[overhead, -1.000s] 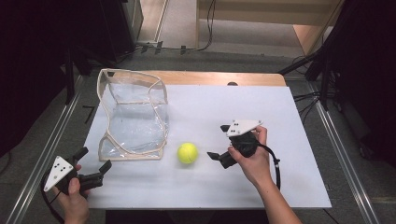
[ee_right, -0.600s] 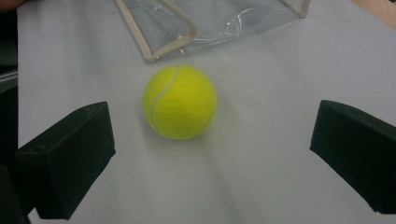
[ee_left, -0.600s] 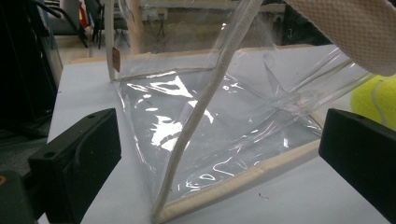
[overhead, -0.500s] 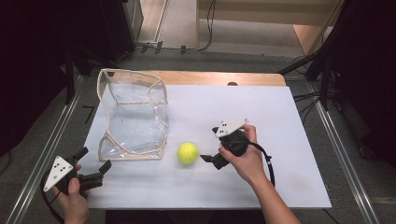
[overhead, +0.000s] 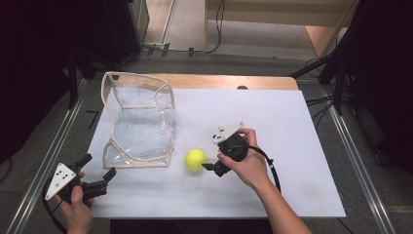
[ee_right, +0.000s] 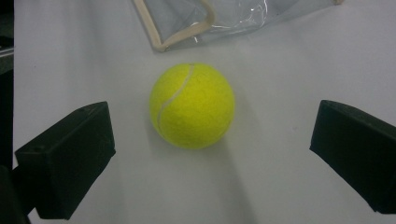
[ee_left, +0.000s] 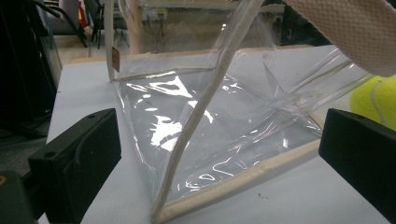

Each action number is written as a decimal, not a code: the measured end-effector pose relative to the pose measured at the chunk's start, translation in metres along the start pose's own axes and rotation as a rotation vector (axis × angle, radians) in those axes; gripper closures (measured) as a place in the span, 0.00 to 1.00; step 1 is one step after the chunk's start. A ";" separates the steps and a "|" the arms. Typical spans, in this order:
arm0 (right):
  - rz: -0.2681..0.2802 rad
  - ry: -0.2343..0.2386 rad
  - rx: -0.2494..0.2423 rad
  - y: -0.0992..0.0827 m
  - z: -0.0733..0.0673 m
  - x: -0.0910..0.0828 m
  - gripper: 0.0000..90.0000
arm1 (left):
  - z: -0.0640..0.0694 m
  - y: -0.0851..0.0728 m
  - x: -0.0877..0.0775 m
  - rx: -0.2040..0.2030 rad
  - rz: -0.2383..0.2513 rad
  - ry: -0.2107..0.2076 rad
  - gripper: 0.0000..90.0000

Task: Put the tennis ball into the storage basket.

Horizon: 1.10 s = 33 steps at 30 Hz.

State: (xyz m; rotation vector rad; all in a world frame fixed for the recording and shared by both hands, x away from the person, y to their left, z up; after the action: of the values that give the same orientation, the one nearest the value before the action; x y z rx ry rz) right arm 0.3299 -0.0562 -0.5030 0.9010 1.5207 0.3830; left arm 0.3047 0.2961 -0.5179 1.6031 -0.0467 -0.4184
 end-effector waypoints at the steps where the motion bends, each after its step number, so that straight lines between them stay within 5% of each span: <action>1: -0.004 0.002 -0.001 0.001 0.000 0.001 0.00 | 0.000 0.000 0.000 0.001 -0.001 0.000 0.00; 33: -0.169 0.076 -0.014 0.006 0.001 0.043 0.00 | 0.000 0.000 0.000 0.001 0.000 -0.002 0.00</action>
State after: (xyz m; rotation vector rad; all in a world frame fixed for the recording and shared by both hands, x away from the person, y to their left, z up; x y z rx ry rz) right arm 0.3352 -0.0216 -0.5287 0.7477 1.6482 0.3078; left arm 0.3046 0.2960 -0.5179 1.6034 -0.0482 -0.4201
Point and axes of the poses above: each handheld gripper's, and its own axes: x roughly forward along the jaws, y roughly out of its top, z roughly to its right, the point moved 9 cm from there along x, roughly forward along the jaws, and after that the axes turned 14 degrees about y, right-handed, at the moved point
